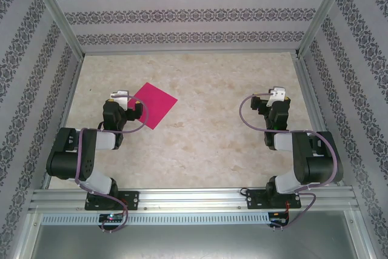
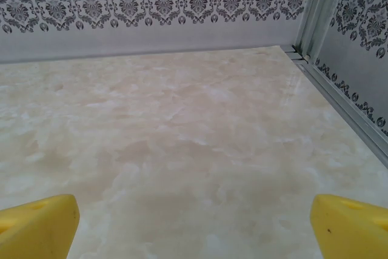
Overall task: Fold a paper plane with a square sheet of paper (pick it up from the middle)
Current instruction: Move the square sheet of paper to the center of the table.
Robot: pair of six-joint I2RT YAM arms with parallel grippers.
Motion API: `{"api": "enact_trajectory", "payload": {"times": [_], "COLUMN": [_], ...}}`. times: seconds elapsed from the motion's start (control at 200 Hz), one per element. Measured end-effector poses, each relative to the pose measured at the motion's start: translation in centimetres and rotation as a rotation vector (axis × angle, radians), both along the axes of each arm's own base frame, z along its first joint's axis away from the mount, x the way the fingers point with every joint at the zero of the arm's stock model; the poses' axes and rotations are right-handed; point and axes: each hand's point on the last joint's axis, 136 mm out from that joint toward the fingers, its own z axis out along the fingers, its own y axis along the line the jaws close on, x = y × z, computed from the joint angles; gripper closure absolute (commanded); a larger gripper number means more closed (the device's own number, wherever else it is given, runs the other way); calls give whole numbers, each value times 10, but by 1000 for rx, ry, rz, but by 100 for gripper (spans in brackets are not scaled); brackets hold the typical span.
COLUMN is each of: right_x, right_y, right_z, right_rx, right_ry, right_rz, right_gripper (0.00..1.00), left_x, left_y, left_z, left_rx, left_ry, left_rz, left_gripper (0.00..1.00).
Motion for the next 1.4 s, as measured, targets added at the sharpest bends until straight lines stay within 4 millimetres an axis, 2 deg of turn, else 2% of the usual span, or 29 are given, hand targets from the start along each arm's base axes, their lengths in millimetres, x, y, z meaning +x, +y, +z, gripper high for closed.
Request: {"api": "enact_trajectory", "payload": {"times": [0.949, 1.054, 1.174, 1.294, 1.399], "right_x": [-2, -8, -8, 1, 12], "right_y": [1, -2, 3, 1, 5], "right_z": [3, 17, 51, 88, 111], "right_rx": [1, -9, 3, 101, 205], "right_ry": [6, 1, -24, -11, 16], "right_rz": [3, -24, -53, -105, -122], "right_gripper": [2, 2, 2, 2, 2], "left_x": [-2, -1, 11, 26, 40], "left_y": [3, 8, 11, 13, 10], "left_z": [4, 25, 64, 95, 108], "left_rx": [6, 12, -33, -133, -224], "left_ry": [7, -1, -26, 19, 101], "left_rz": [16, 45, 85, 140, 180], "left_gripper": [0, 0, 0, 0, 0]}}
